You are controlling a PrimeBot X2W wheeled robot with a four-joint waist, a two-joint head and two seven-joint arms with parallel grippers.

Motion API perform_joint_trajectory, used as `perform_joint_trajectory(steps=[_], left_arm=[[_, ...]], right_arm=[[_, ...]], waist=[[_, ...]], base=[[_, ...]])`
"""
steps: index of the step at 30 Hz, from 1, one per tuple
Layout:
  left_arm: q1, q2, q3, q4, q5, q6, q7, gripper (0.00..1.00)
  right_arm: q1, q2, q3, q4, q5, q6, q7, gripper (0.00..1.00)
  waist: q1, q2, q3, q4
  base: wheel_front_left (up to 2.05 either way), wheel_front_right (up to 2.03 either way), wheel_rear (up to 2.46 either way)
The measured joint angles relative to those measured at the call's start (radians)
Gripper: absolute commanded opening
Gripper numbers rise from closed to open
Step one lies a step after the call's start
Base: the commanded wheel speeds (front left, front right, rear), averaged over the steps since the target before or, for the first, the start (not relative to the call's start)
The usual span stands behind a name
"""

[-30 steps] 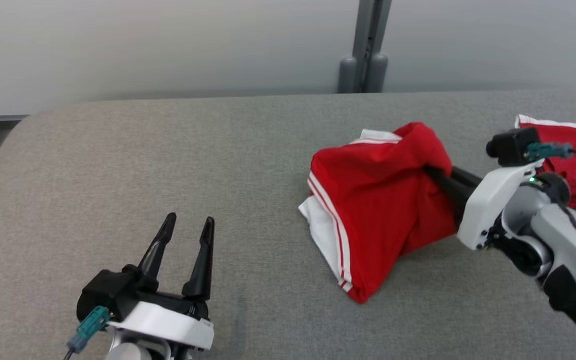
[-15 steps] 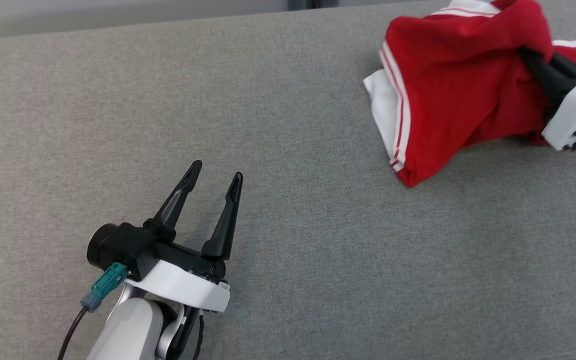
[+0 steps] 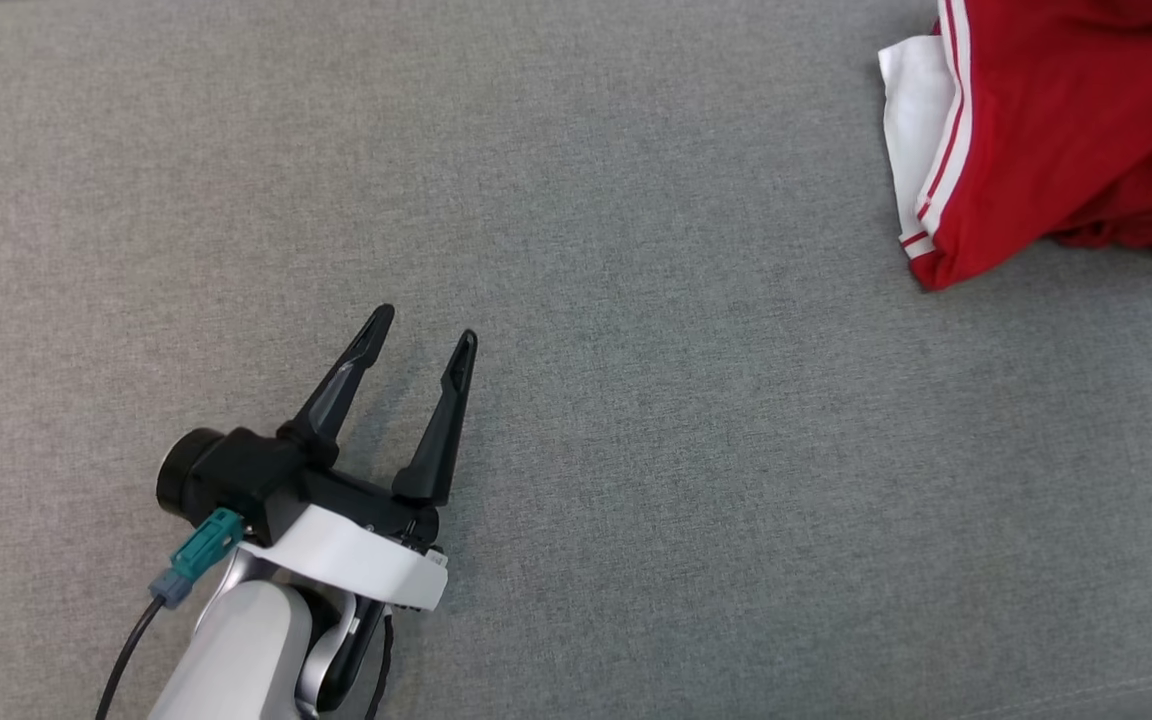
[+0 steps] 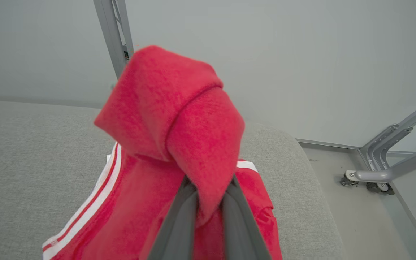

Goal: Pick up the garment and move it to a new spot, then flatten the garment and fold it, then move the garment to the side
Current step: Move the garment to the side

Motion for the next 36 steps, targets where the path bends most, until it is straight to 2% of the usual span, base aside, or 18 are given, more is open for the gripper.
perform_joint_trajectory(steps=[5, 6, 7, 8, 9, 14, 22, 25, 26, 29, 36], left_arm=[[-0.018, -0.001, -0.010, -0.002, 0.000, 0.000, 0.004, 1.00], [-0.018, -0.003, -0.013, -0.002, -0.001, 0.000, 0.004, 1.00], [-0.019, -0.003, -0.013, 0.000, -0.002, 0.000, 0.004, 1.00], [-0.019, -0.003, -0.013, 0.002, -0.004, 0.000, 0.004, 1.00], [-0.019, -0.003, -0.013, 0.004, -0.004, 0.000, 0.003, 1.00], [-0.019, -0.003, -0.009, 0.021, -0.015, 0.001, -0.006, 1.00], [0.007, -0.012, 0.009, 0.047, -0.036, 0.012, -0.025, 1.00], [0.023, -0.010, 0.030, 0.052, -0.048, 0.019, -0.033, 1.00], [0.039, -0.005, 0.051, 0.052, -0.055, 0.027, -0.037, 1.00], [0.069, 0.007, 0.088, 0.044, -0.064, 0.039, -0.043, 1.00], [0.148, 0.028, 0.176, -0.006, -0.085, 0.083, -0.046, 1.00]], right_arm=[[-0.060, 0.085, -0.001, 0.179, -0.064, 0.000, -0.015, 0.00], [-0.071, 0.103, -0.001, 0.217, -0.082, 0.000, -0.025, 0.05], [-0.083, 0.118, -0.004, 0.257, -0.099, 0.000, -0.038, 0.34], [-0.097, 0.133, -0.011, 0.298, -0.109, 0.000, -0.055, 0.95], [-0.108, 0.146, -0.017, 0.336, -0.116, 0.000, -0.071, 1.00], [-0.130, 0.214, -0.012, 0.449, -0.169, 0.000, -0.126, 1.00], [-0.128, 0.262, -0.006, 0.473, -0.212, 0.000, -0.197, 1.00], [-0.098, 0.278, -0.018, 0.411, -0.216, 0.000, -0.214, 1.00], [-0.069, 0.274, -0.044, 0.341, -0.220, 0.000, -0.215, 1.00], [-0.011, 0.249, -0.128, 0.200, -0.244, 0.000, -0.219, 1.00], [0.286, 0.239, -0.367, -0.061, -0.341, 0.000, -0.219, 1.00]], waist=[[0.0000, 0.0000, 0.020, 0.008], [0.0000, 0.0000, 0.023, 0.012], [0.0000, 0.0000, 0.026, 0.017], [0.0000, 0.0000, 0.029, 0.023], [0.0000, 0.0000, 0.030, 0.029], [0.0000, 0.0000, 0.021, 0.048], [0.0000, 0.0000, -0.054, 0.041], [0.0000, 0.0000, -0.097, 0.036], [0.0000, 0.0000, -0.128, 0.034], [0.0000, 0.0000, -0.179, 0.032], [0.0000, 0.0000, -0.286, 0.047]], base=[[0.00, 0.00, 0.00], [0.00, 0.00, 0.00], [0.00, 0.00, 0.00], [0.00, 0.00, 0.00], [0.00, 0.00, 0.00], [0.00, 0.00, 0.00], [0.00, 0.00, 0.00], [0.00, 0.00, 0.00], [0.00, 0.00, 0.00], [0.00, 0.00, 0.00], [0.00, 0.00, 0.00]])
